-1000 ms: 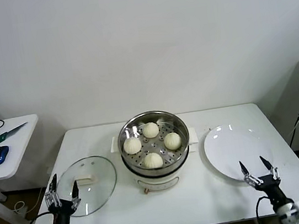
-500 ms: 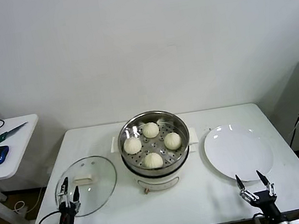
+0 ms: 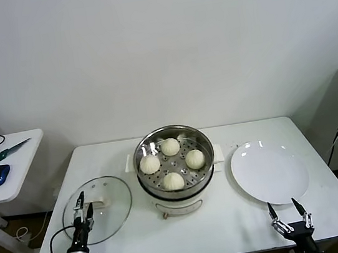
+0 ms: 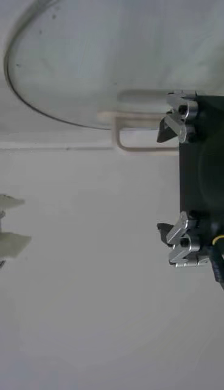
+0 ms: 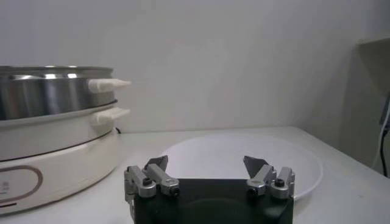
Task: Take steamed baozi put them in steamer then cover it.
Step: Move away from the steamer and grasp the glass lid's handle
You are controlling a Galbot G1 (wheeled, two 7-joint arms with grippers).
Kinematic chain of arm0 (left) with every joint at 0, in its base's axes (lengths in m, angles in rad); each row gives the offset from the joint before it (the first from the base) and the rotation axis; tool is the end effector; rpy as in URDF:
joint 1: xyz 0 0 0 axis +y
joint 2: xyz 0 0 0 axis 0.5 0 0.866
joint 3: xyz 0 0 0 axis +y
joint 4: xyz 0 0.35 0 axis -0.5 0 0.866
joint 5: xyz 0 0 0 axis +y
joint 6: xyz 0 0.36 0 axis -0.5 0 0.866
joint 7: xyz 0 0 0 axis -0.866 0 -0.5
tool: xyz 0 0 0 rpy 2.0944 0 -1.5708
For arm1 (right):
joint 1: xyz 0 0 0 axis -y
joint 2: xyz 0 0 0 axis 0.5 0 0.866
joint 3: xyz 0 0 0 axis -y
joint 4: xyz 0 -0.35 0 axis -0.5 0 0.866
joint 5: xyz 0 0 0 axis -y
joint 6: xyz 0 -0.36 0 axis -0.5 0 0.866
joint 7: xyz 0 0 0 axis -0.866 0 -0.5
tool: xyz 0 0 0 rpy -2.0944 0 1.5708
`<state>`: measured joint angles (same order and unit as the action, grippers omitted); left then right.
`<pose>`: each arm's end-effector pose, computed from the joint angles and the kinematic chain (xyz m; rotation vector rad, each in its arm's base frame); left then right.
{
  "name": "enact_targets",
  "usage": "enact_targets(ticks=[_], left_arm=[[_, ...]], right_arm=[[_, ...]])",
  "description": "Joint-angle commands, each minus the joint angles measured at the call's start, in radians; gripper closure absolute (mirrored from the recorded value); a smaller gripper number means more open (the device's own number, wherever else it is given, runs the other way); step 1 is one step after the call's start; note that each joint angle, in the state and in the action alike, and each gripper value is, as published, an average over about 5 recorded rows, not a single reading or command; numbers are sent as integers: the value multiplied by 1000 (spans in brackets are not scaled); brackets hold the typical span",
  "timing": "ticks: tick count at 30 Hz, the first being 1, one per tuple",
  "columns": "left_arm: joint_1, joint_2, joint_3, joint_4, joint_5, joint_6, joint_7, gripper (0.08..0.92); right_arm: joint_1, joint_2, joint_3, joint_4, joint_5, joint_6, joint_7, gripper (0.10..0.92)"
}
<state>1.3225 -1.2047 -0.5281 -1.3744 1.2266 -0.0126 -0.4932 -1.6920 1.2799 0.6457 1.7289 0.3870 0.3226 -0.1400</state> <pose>0.2333 0.1519 -0.4731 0.0920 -2.1680 -2.2592 0.1206 -0.1256 -0.4267 0.0671 -3.0109 -0.0849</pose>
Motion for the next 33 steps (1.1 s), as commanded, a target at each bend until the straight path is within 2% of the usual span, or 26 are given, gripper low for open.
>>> enact_targets(ticks=[1,6,9,26,30,33], left_arm=[[-65,5,19,58,24,1,2,177],[-77,8,23,76,24,-2,5,182],[-76,11,20,82,27,-11,18,233],[-72,23,13,107,62,-73,26,727],[-54,35,10,66,37,-73,48,833],[-35,44,6,-1,-13,-66,85,867]], right_arm=[[-10,16,3,10,-5,7,2,203],[-11,19,3,12,-6,7,2,203],[-9,22,1,12,-8,7,2,203],[-10,23,7,32,-7,-1,6,203],[-6,24,13,36,-10,-2,11,203],[-5,25,17,43,-16,-2,15,203]])
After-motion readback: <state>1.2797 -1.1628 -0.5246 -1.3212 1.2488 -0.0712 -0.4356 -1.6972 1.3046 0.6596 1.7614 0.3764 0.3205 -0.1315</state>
